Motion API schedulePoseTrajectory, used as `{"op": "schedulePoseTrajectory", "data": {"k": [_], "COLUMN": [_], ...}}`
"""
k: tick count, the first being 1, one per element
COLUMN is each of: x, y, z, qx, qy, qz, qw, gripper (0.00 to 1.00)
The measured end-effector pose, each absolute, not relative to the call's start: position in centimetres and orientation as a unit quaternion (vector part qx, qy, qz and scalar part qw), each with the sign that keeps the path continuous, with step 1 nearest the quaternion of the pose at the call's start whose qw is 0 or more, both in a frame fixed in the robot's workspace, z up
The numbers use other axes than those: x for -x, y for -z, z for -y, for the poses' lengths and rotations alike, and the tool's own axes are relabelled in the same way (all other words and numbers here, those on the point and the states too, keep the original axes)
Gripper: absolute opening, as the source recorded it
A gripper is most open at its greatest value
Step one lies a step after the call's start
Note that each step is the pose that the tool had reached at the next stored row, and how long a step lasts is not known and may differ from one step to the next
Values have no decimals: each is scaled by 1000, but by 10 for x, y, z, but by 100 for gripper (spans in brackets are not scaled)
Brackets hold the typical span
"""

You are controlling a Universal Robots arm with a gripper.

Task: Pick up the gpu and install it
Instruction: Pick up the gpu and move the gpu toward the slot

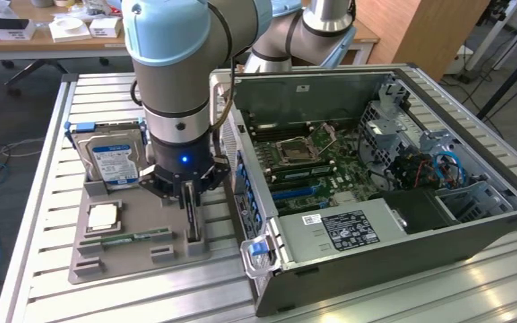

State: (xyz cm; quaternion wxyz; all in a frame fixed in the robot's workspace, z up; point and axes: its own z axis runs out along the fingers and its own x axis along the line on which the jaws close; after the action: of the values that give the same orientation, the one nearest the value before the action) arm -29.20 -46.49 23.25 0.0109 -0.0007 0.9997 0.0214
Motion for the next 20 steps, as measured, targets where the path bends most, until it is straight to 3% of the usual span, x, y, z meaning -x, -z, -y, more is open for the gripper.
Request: {"op": "schedulePoseTrajectory", "data": {"k": [17, 19, 20], "x": [292, 292, 292], "y": [-232, -232, -233], "z": [465, 465, 465], "qx": [1, 1, 1], "qy": [-21, -21, -21], "qz": [-1000, -1000, -1000], "qw": [11, 11, 11], "gripper": [33, 32, 26]}}
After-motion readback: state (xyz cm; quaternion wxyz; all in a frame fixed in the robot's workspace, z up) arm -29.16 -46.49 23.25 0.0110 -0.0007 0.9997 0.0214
